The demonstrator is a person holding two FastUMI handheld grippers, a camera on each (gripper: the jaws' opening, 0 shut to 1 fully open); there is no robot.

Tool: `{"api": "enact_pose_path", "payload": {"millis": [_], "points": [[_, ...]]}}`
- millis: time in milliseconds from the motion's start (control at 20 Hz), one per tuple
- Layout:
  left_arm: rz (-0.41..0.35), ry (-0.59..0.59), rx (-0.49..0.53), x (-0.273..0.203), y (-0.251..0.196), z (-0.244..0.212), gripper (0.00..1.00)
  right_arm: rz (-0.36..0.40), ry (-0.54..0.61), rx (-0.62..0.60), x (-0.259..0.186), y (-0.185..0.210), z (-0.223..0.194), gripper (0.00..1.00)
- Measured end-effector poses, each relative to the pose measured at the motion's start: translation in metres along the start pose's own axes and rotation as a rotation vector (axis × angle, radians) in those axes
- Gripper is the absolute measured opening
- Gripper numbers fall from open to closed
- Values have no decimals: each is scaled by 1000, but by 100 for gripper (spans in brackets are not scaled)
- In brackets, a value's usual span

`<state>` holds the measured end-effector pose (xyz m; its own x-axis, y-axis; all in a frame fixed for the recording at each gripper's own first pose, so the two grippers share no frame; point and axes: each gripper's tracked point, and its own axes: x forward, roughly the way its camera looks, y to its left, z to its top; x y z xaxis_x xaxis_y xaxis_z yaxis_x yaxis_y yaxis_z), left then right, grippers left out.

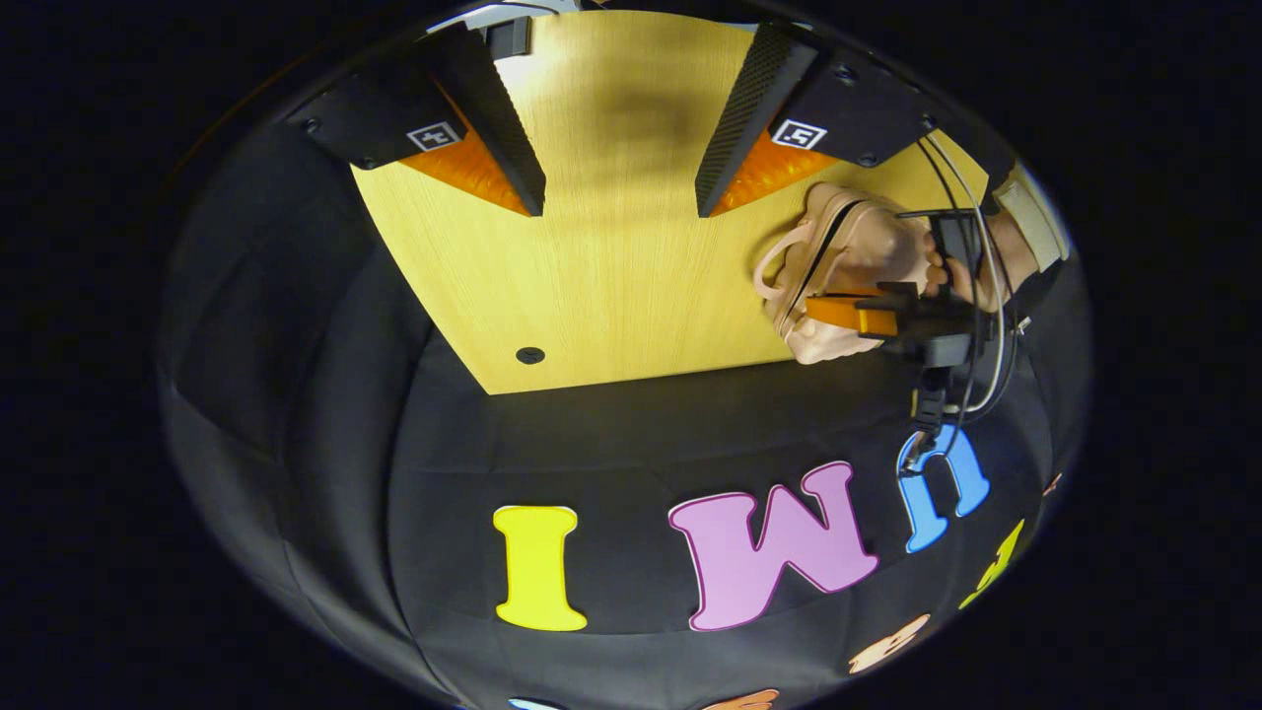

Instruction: First open the suitcase, pack the skin care products into it, and then close the suitcase.

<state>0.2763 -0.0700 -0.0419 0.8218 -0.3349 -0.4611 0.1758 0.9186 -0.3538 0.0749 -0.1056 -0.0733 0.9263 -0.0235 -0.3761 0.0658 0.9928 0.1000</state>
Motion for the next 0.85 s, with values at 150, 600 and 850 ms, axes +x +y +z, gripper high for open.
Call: {"api": "enact_pose_path", "payload": {"millis": [150, 600, 850], "points": [[-31, -72, -49, -13, -9, 9, 54, 14, -24, -2, -1, 16, 6, 98], [116, -471, 385, -210, -6, 26, 96, 18, -171, -47, -52, 98, 31, 98], [170, -598, 358, -293, 18, 2, 96, 39, -268, -32, -94, 141, 31, 97]]}}
